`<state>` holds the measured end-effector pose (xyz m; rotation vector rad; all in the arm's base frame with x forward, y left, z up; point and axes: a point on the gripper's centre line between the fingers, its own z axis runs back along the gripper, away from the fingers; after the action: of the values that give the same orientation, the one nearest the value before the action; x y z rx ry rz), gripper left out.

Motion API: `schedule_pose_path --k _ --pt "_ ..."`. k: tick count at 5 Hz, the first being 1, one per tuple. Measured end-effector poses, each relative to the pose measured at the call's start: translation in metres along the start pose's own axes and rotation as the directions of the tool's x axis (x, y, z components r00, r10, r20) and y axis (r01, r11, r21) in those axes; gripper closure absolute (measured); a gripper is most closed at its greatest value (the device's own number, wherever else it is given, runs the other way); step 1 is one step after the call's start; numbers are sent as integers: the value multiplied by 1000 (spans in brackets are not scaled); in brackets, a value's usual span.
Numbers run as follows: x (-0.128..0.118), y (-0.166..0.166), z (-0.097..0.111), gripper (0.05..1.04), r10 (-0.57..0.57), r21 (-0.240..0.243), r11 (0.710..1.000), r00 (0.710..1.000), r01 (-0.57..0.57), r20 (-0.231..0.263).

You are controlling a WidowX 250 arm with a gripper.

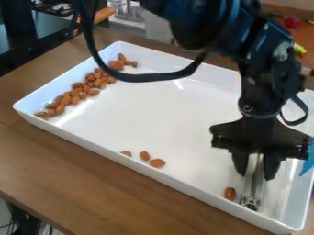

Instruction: Sweep into pile

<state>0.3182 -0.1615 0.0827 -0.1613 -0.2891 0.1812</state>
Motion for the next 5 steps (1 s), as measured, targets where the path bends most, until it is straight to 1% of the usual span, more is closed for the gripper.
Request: schedule_pose_path --k 1,2,3,4,5 --pt "-2 8 0 705 -2 -2 1000 1000 2 -4" --pt "2 40 6 705 -1 21 1000 999 2 -51" --pt "16 70 7 705 3 35 999 999 -1 -50" --pt "21 94 10 705 -16 44 999 1000 17 -23" --pt "25 118 12 705 -32 56 998 999 31 15"
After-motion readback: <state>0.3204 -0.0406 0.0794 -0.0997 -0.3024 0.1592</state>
